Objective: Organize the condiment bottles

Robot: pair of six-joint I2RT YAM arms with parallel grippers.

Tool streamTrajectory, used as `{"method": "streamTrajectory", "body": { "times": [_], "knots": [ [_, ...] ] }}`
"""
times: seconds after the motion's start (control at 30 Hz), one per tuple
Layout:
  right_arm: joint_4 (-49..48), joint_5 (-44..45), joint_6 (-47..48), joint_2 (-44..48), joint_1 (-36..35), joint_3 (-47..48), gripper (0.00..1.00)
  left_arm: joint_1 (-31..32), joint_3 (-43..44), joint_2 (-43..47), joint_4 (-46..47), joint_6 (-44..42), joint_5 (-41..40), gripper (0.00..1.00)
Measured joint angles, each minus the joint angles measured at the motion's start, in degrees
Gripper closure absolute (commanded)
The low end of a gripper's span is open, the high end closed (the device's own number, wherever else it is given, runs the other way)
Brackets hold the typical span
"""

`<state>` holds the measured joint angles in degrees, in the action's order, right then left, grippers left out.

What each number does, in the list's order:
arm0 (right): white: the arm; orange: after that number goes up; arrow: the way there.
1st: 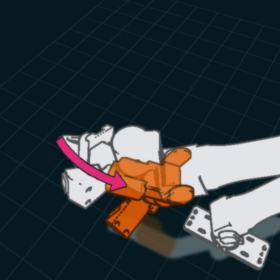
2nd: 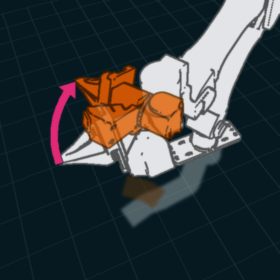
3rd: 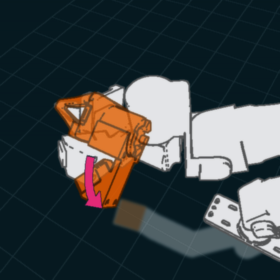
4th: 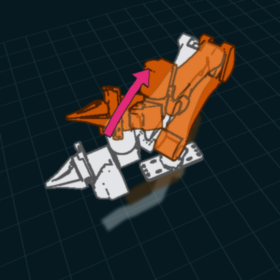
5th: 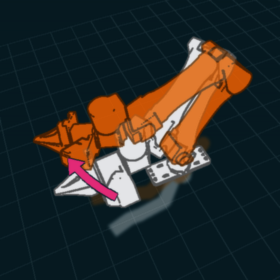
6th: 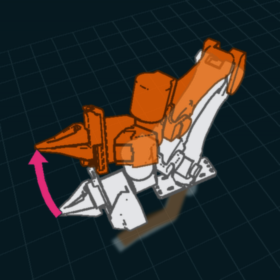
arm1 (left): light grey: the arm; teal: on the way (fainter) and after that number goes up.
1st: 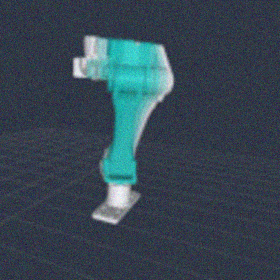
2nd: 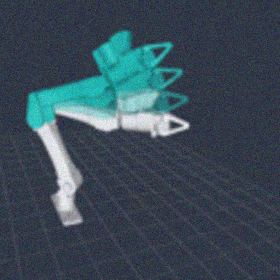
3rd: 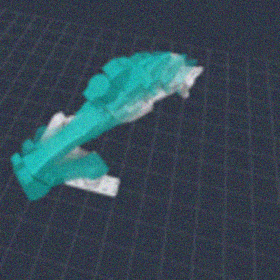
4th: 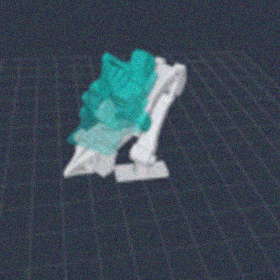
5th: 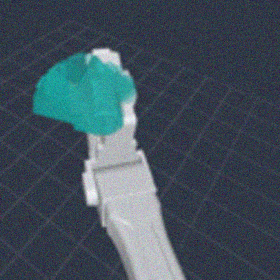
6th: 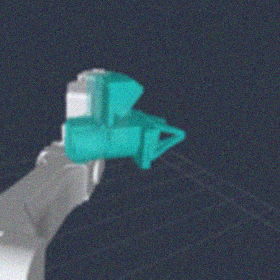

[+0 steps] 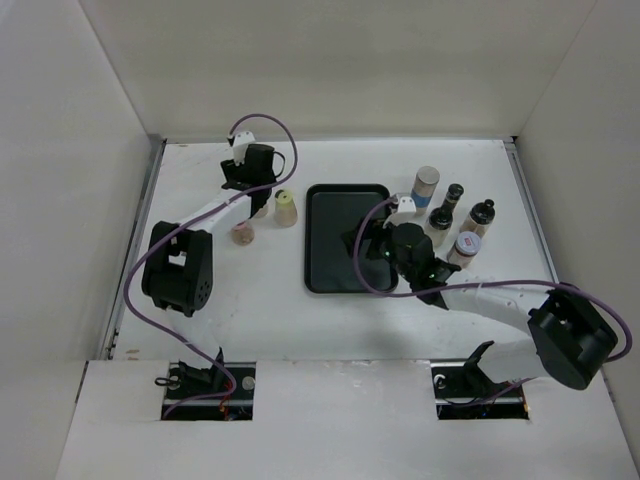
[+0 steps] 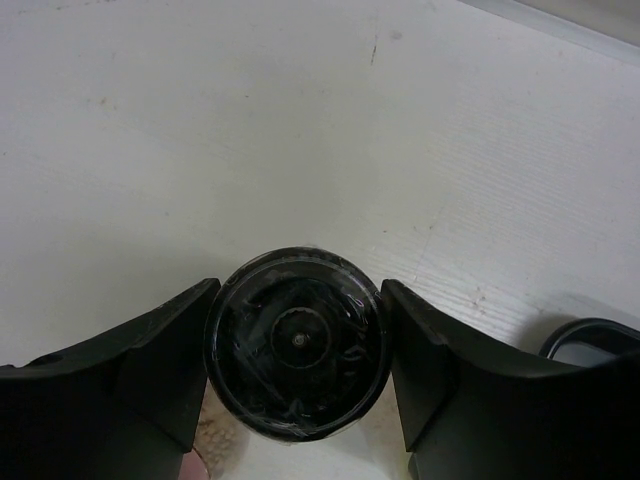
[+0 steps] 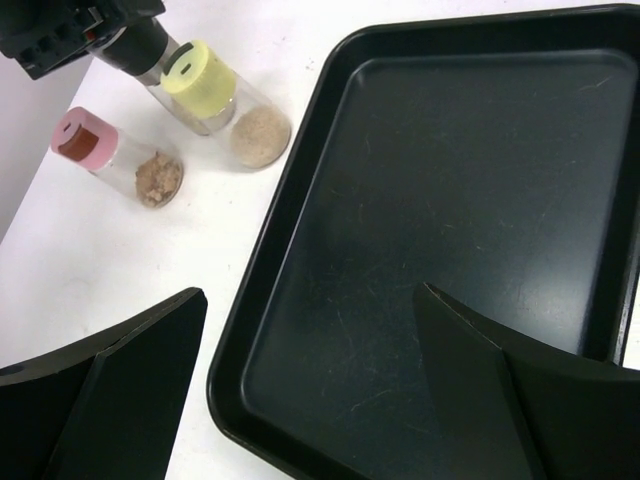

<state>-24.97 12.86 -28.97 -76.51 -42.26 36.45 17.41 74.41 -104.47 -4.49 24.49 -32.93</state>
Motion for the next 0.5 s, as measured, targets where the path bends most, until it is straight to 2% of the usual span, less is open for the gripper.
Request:
{"method": "streamTrajectory", "body": {
  "times": [0.2,0.37,0.43,0.47,0.5],
  "knots": [
    [-1.68,0.17,-0.83,2.75,1.03,-3.65,0.06,-0.13,0.98,1.29,-0.28,-0.59,0.02,0.57],
    [-5.18,0.76,-2.23,7.93,3.39,-7.61,0.10,1.01,8.57,3.58,-0.59,-3.15,-0.33,0.58],
    [-6.21,1.40,-2.82,9.66,4.37,-8.66,0.16,2.71,11.91,4.48,0.22,-4.35,-0.83,0.58],
    [-6.78,1.95,-3.04,10.43,4.87,-9.18,0.22,3.91,13.53,4.87,0.72,-4.81,-1.03,0.58],
    [-7.06,2.49,-3.32,11.15,5.42,-9.60,0.33,5.31,15.15,5.16,1.25,-5.22,-1.14,0.58]
  ]
}}
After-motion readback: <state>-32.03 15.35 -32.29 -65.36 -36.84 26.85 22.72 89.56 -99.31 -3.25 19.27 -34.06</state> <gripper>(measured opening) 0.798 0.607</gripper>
